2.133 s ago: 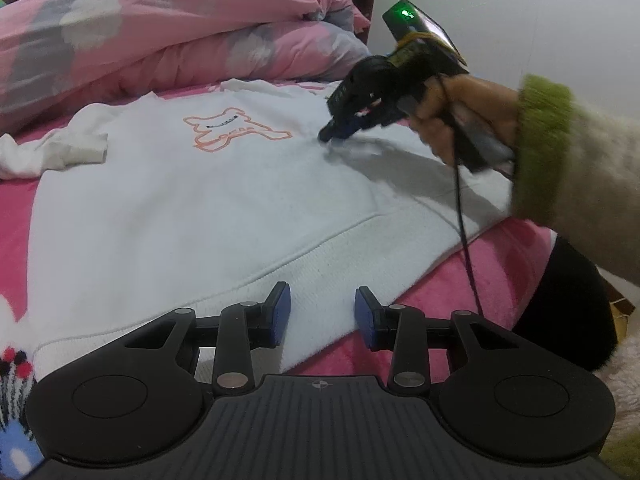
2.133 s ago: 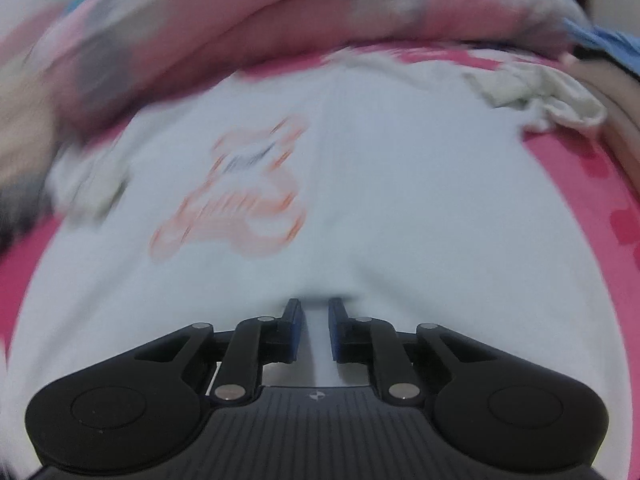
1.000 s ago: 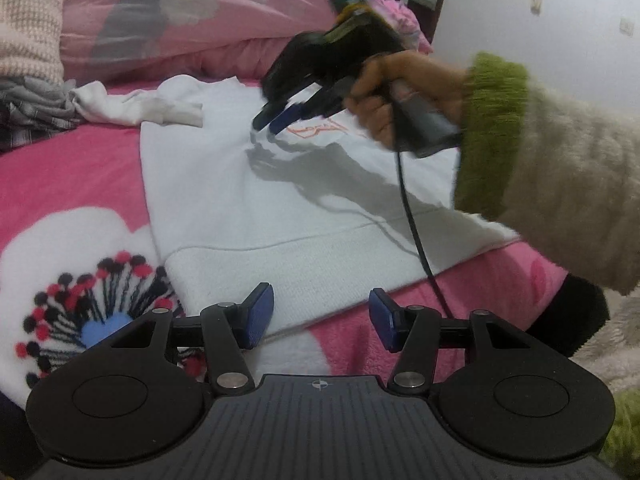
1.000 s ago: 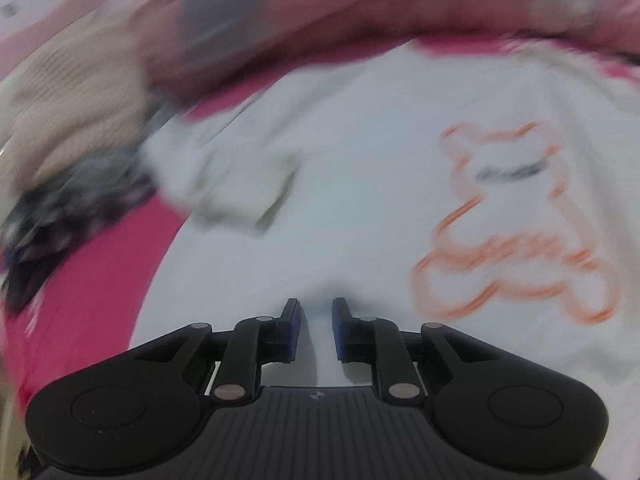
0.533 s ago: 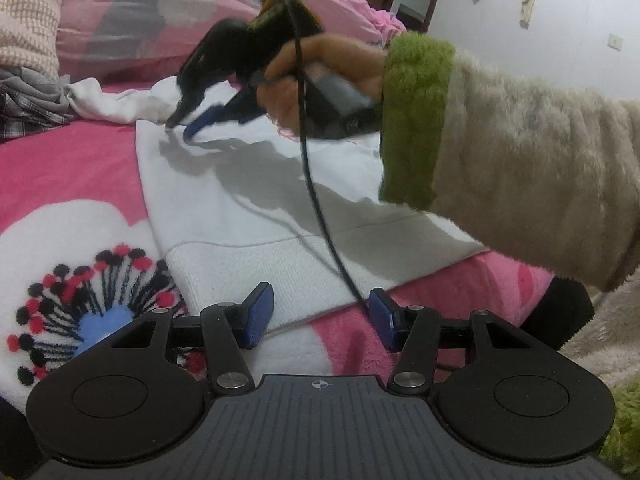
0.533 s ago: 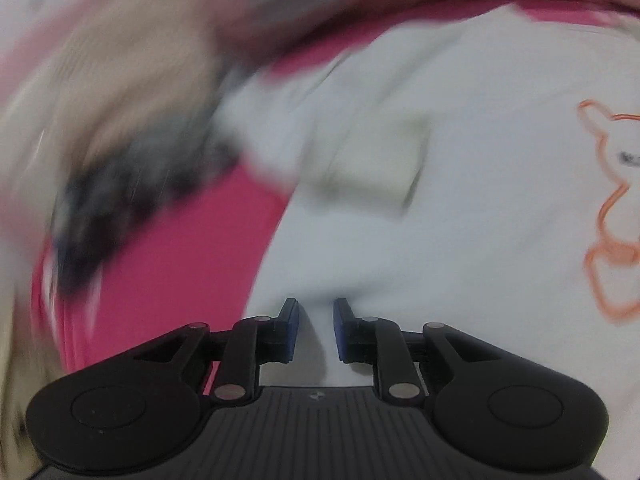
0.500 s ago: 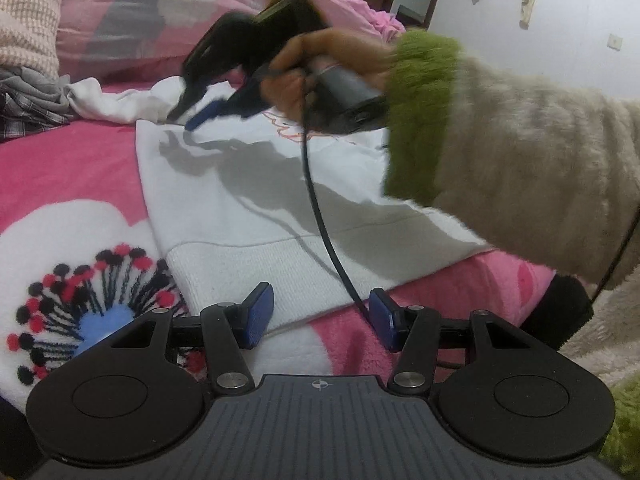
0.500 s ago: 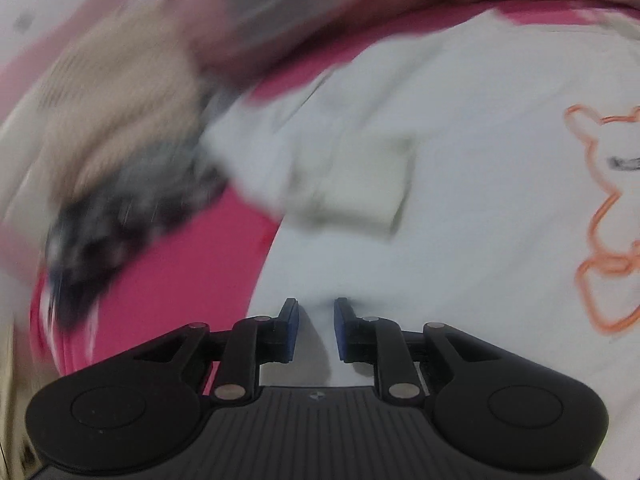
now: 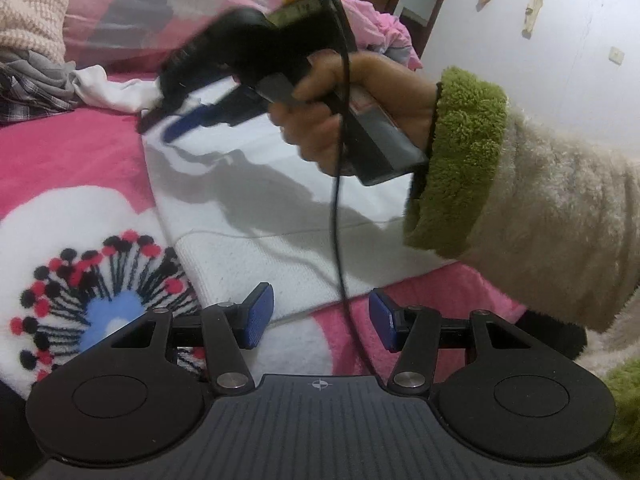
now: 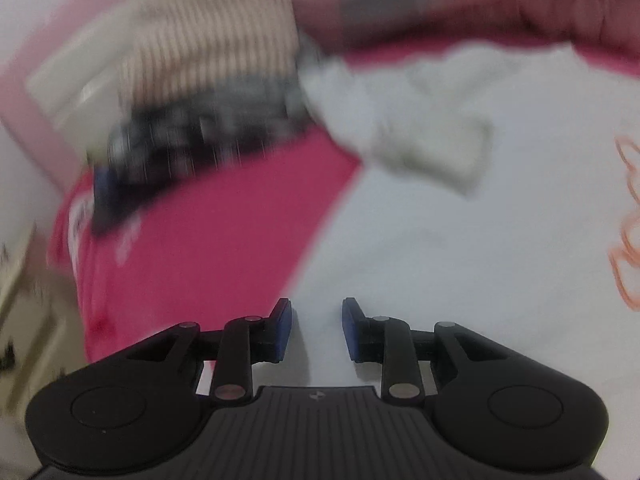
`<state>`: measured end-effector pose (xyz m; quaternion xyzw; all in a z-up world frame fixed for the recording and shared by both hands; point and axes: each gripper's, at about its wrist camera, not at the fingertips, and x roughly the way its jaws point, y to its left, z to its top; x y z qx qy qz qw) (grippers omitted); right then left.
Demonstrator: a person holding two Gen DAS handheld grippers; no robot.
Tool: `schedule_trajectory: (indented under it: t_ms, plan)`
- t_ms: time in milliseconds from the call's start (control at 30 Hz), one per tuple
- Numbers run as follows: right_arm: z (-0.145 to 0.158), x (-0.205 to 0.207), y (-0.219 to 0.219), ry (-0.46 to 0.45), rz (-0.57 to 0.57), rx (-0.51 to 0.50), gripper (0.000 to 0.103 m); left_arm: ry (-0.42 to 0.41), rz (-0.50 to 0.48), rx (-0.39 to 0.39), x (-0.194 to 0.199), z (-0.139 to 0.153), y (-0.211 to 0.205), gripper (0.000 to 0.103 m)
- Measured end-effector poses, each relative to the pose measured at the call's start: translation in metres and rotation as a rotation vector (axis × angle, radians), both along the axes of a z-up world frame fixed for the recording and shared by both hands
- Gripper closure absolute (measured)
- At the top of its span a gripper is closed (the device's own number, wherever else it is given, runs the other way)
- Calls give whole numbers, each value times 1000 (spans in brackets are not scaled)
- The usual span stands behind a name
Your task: Fold clothes
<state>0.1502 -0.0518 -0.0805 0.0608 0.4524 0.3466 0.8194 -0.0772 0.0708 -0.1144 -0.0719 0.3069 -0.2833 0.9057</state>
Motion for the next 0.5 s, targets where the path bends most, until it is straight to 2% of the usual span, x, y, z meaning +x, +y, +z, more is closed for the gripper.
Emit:
schedule_trajectory:
  t_ms: [133, 200, 267, 367, 433, 500]
  plan:
    - [13, -34, -19, -62, -15, 84, 73, -31, 21, -16, -5, 9, 12, 50]
    - [23, -56, -61, -90, -76, 128, 73, -74, 20, -38, -8, 19, 20, 49]
    - [30, -76, -115, -107, -173, 151, 73, -100, 15, -20, -5, 27, 20, 48]
    - [36, -83, -192, -146, -358, 42, 73, -99, -6, 32, 8, 29, 3, 48]
    - [28, -66, -242, -104, -484, -11, 73, -78, -30, 74, 20, 25, -14, 48]
    - [10, -38, -280, -23, -572, -28, 74, -24, -41, 135, 32, 16, -30, 49]
